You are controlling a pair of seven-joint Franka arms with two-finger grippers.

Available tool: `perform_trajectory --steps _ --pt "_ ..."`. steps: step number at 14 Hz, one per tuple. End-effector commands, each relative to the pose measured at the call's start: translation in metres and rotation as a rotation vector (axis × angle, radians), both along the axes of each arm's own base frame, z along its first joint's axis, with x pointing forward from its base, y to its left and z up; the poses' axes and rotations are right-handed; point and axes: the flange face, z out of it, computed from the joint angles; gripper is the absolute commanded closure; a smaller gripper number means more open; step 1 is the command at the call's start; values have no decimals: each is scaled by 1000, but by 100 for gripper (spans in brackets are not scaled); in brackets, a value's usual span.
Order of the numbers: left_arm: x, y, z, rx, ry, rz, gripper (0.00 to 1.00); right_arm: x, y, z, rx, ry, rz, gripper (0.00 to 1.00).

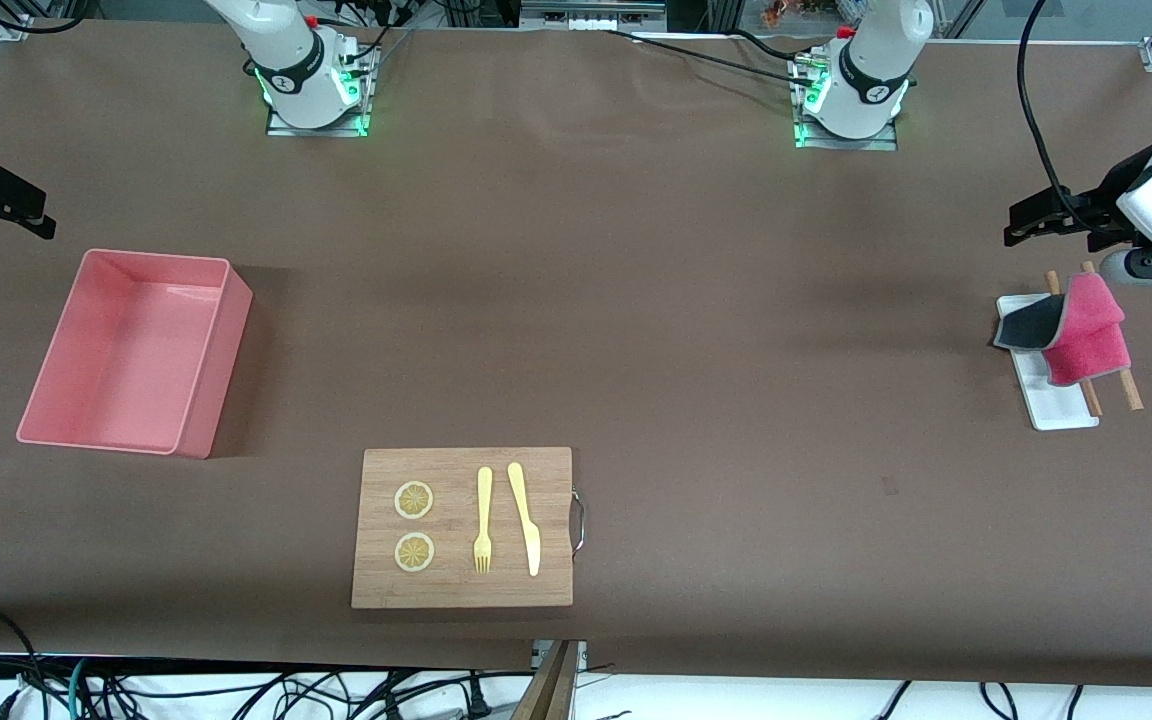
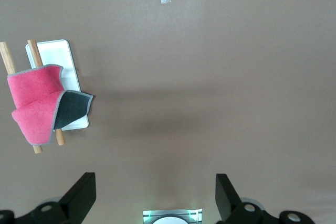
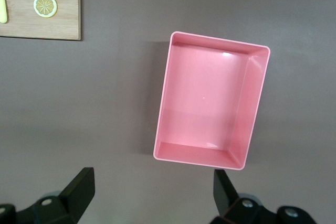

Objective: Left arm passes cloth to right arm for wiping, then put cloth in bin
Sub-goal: 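Move the left gripper down toward the pink cloth on the white tray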

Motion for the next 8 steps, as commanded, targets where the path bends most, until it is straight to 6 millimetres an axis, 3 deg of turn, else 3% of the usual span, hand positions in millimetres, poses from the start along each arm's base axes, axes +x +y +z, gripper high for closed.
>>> perform_trajectory --steps 1,8 --pt "-1 -1 1 -15 -6 12 0 2 -3 4 20 -1 -16 0" --pt "8 2 -2 -8 -4 19 0 2 -3 4 22 -1 -17 0"
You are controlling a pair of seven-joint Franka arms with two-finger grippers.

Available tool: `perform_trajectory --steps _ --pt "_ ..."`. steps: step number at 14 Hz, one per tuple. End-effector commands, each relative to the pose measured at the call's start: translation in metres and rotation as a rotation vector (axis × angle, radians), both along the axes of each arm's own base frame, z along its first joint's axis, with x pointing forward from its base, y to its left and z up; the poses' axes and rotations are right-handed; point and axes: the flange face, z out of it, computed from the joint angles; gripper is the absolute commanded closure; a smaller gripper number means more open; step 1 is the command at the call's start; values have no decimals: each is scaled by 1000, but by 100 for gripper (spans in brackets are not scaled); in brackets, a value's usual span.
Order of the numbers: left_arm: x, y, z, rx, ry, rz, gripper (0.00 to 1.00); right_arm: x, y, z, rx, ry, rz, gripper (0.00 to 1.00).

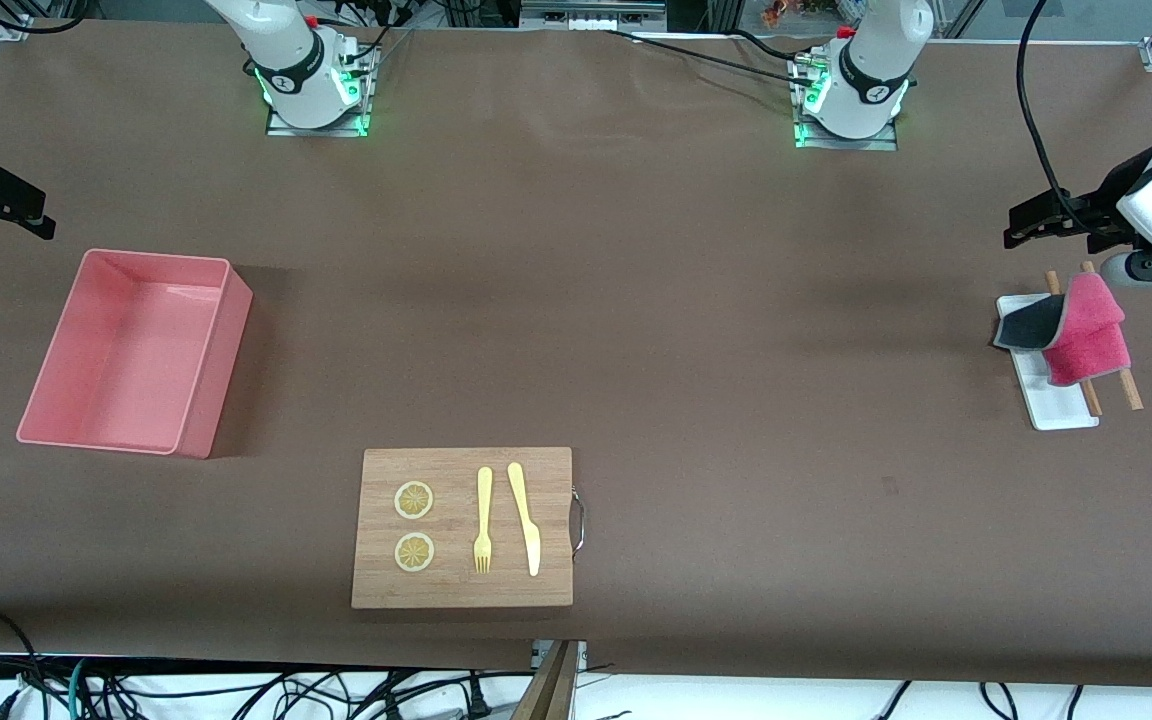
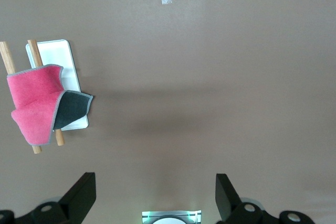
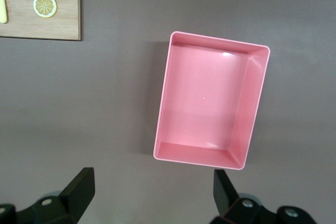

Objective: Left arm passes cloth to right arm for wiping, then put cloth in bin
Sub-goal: 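Move the left gripper down toward the pink cloth on the white tray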

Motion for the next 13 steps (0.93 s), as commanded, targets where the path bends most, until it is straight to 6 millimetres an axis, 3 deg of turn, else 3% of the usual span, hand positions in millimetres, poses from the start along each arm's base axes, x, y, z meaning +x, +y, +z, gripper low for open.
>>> perform_trajectory --steps 1,5,7,13 --pt "8 2 -2 -9 -3 13 0 2 -2 4 20 -1 -15 0" --pt "15 5 -18 -10 24 19 0 2 -2 4 20 -1 -15 0" --pt "15 20 -19 -11 27 43 0 2 -2 4 21 -1 -15 0" --pt "19 26 -30 -14 47 41 0 2 -3 4 21 -1 -15 0"
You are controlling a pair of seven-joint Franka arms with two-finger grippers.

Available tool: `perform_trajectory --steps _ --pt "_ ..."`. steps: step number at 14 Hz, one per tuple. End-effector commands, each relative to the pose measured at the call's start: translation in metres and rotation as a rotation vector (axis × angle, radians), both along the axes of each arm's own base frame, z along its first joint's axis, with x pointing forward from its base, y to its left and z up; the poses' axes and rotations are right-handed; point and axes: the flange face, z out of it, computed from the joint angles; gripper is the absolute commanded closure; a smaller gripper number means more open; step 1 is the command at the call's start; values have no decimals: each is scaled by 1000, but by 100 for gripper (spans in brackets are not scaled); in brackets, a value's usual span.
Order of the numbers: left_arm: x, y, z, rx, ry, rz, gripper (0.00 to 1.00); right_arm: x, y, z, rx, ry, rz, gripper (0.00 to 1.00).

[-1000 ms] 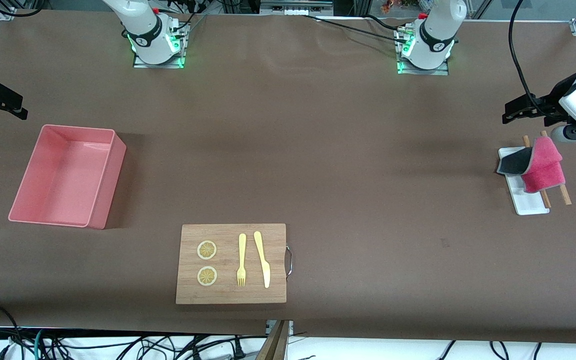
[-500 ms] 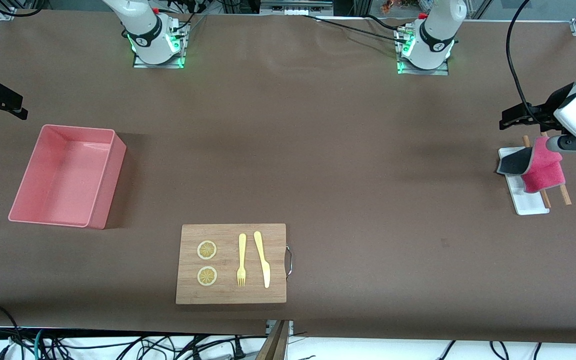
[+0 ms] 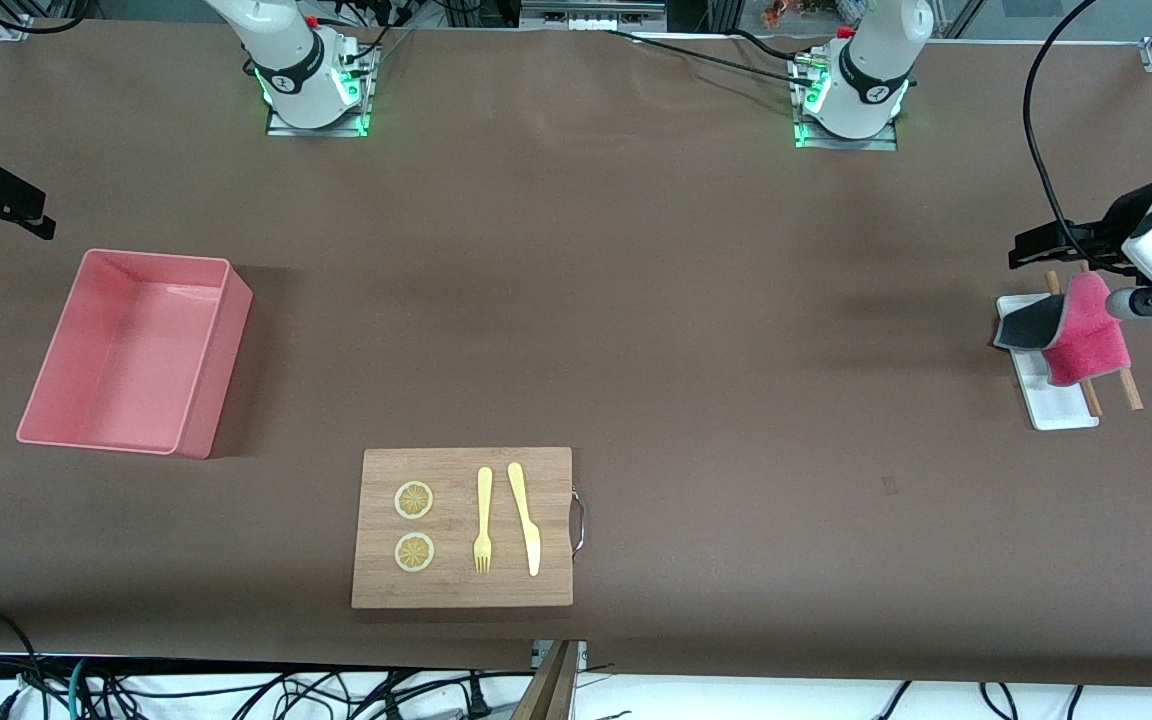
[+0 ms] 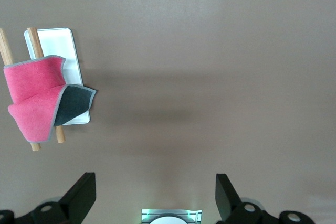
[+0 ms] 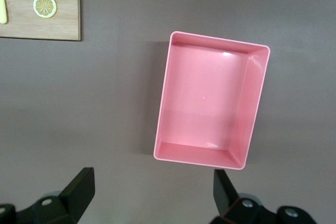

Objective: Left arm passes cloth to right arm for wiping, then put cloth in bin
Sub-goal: 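Move the left gripper down toward the pink cloth on the white tray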

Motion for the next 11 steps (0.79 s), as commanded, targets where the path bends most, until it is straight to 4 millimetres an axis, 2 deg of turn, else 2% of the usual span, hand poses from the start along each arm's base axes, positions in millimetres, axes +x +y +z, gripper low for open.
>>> perform_trajectory --steps 1,8,9,10,11 --pt "6 0 -1 -13 0 -7 0 2 -3 4 21 -1 -12 0" --pt "10 12 -15 -15 30 8 0 2 -5 4 21 -3 -17 0" --pt "12 18 -21 -13 35 19 0 2 -5 4 21 -3 -17 0" --pt "14 33 -30 8 50 32 0 2 -5 4 21 -3 -17 0" --pt "15 56 -42 34 73 21 0 2 -5 4 21 -3 -17 0"
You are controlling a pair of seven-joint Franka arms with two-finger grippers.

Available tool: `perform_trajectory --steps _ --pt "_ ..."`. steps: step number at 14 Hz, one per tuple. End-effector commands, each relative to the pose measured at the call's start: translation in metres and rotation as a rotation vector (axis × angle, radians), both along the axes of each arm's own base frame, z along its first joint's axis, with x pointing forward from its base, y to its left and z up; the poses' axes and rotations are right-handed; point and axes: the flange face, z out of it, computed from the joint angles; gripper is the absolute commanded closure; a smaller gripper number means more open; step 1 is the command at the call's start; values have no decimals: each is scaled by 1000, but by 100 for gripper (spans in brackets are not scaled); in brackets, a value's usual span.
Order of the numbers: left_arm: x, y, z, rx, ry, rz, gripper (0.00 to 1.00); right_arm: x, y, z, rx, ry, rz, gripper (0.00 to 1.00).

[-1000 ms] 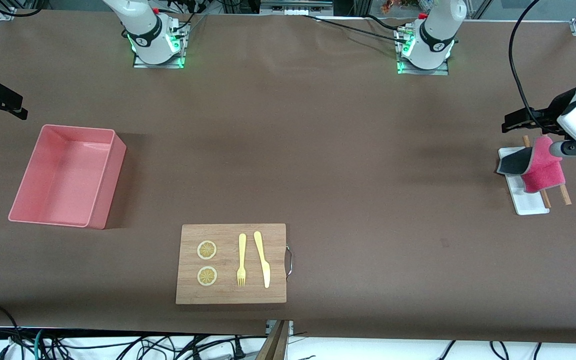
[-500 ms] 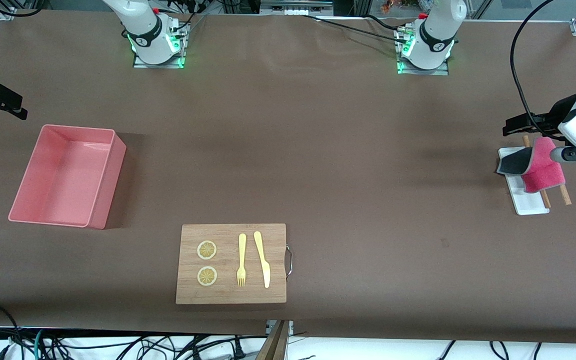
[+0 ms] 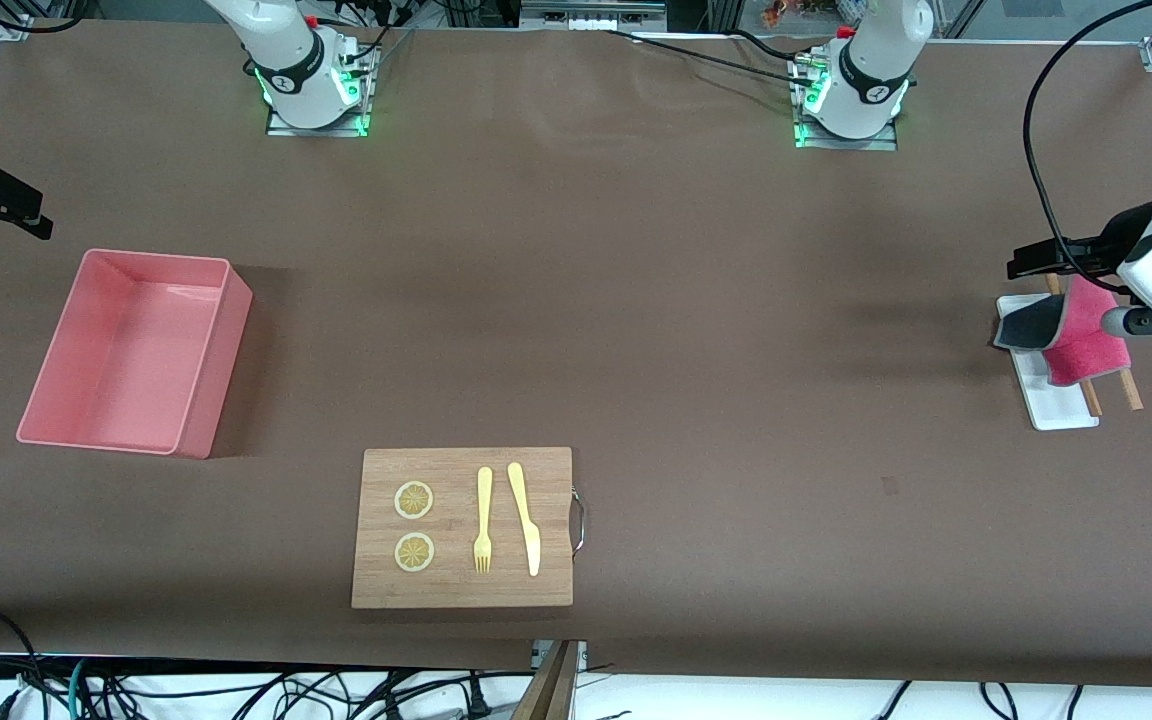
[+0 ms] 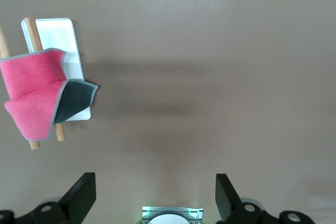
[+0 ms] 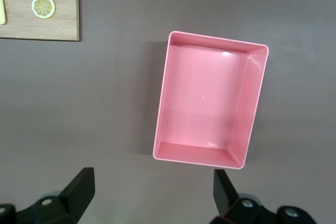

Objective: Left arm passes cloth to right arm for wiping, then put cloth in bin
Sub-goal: 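Move the left gripper down toward the pink cloth on the white tray, then grasp the pink cloth with the left gripper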

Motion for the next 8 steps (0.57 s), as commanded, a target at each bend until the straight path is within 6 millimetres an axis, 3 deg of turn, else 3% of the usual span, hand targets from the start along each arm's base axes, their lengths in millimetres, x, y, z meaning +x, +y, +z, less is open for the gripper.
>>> perform_trajectory --steps 1,4,6,8 --pt "9 54 -34 2 56 -39 0 2 -2 4 20 -3 -12 0" --pt "5 143 -87 -76 76 -46 0 2 -2 4 20 -3 -12 0" --pt "6 165 -113 -101 83 -110 0 2 -2 4 20 -3 -12 0" --pt "1 204 -140 -116 64 -117 0 2 -2 4 20 -4 -12 0"
